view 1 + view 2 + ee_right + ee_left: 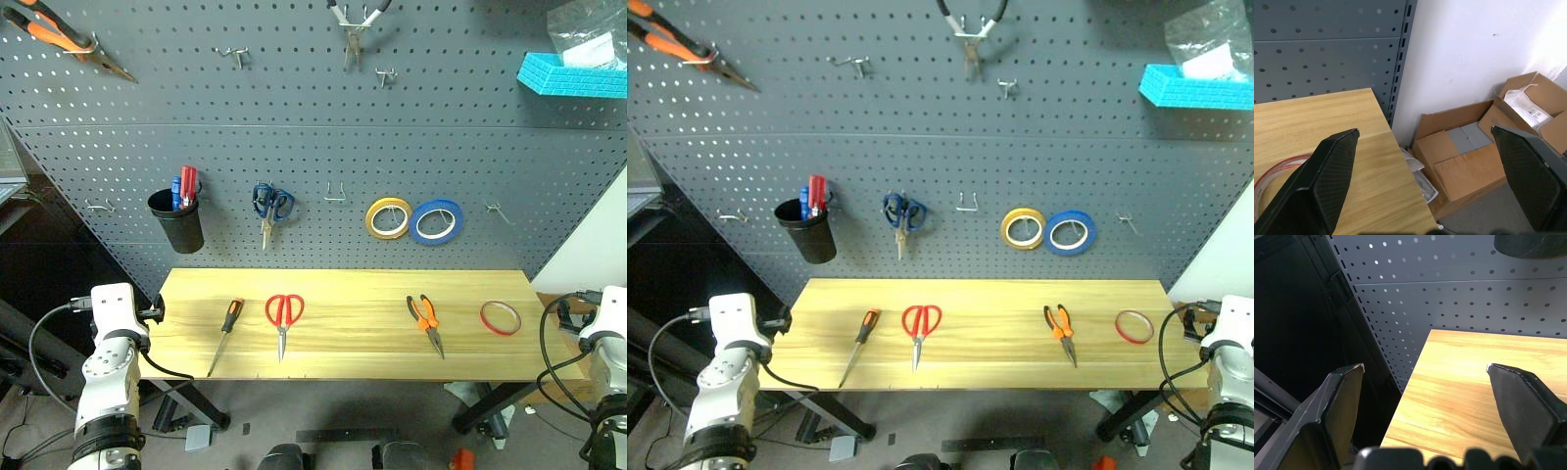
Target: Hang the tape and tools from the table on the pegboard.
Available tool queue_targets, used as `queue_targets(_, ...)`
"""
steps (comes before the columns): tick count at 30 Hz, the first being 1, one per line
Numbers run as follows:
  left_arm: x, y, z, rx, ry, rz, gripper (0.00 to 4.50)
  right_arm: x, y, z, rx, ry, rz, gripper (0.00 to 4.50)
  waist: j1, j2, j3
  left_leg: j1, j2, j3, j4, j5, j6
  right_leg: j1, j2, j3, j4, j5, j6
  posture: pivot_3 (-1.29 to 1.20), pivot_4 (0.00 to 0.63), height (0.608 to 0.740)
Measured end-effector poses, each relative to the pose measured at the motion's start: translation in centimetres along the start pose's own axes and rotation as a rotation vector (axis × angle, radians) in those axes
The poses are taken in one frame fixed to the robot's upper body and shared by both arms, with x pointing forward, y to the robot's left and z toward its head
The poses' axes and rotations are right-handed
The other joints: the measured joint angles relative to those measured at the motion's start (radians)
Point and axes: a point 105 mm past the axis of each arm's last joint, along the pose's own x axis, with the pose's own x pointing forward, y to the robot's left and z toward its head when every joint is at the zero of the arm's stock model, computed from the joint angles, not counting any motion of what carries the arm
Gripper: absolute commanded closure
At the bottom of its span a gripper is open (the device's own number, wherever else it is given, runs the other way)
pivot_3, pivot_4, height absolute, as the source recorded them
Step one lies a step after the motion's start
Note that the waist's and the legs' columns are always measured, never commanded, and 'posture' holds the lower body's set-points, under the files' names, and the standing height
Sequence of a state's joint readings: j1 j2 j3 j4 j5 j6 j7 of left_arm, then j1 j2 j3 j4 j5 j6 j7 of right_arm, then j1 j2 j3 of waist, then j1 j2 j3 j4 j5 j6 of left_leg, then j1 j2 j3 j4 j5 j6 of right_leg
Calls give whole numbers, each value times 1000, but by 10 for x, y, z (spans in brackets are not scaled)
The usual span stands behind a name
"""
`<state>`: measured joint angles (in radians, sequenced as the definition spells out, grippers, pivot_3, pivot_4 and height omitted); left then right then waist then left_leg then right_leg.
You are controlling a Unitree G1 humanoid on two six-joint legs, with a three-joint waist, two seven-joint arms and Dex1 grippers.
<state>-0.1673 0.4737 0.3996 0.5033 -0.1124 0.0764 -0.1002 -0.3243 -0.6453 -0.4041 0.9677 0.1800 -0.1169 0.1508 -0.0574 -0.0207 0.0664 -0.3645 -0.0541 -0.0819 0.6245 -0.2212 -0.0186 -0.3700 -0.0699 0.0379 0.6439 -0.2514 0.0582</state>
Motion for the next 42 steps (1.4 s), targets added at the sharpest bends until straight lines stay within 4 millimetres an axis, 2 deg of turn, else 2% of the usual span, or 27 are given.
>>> queue_targets(9,0,1,1,10,-6,4,174,0,6,0,-3,-2,24,0,0,-1,0,0,0,0,0,0,0,0,0,1,0,0,0,-54,31,740)
queue_targets(12,-4,2,-4,11,31,5,174,-4,19,-3,-45,8,110,0,-1,-3,4,0,0,0,0,0,0,-1,0,1,0,0,0,-66,56,740)
queue_targets(14,-8,-7,1,0,23,-17,174,-8,32,-6,-72,21,185,0,0,-5,10,0,0,0,0,0,0,-1,0,1,0,0,0,-75,68,740)
queue_targets(17,-14,-36,18,-35,-2,-99,174,-13,52,-1,-96,28,274,0,3,-6,27,-1,0,0,2,0,1,0,-1,1,0,0,1,-86,98,740)
queue_targets(22,-25,-90,41,-130,-33,-290,174,-17,72,18,-114,26,349,0,2,-8,62,-1,1,1,2,0,0,-1,0,1,1,0,1,-106,160,740)
queue_targets(25,-36,-124,58,-62,-43,-453,174,-20,82,21,-119,58,397,0,1,-10,87,-4,1,1,2,0,0,-4,0,1,0,1,1,-121,194,740)
queue_targets(27,-48,-148,70,26,-64,-613,174,-20,87,21,-117,78,426,0,0,-10,107,-7,1,2,2,-1,1,-7,0,2,0,1,3,-133,225,740)
queue_targets(30,-70,-182,88,112,-103,-844,174,-19,98,25,-149,107,490,0,-3,-6,129,-21,0,3,4,-1,2,-20,0,3,0,6,8,-139,255,740)
queue_targets(31,-78,-192,93,141,-119,-916,174,-19,101,27,-161,113,508,0,-3,-6,137,-21,0,3,4,-2,3,-20,0,3,0,8,4,-142,264,740)
queue_targets(36,-119,-230,114,269,-195,-1273,174,-4,103,37,-199,170,520,0,-13,-7,185,-24,0,3,4,-2,4,-21,-1,3,-1,8,5,-147,311,740)
queue_targets(40,-139,-248,121,338,-220,-1445,174,6,105,34,-211,231,513,0,-24,-9,211,-37,-1,4,6,-2,4,-35,-1,3,1,9,4,-145,346,740)
queue_targets(42,-145,-253,124,356,-231,-1497,174,10,106,32,-224,254,514,0,-27,-10,226,-38,-1,4,6,-2,4,-36,-2,4,1,9,4,-132,363,740)
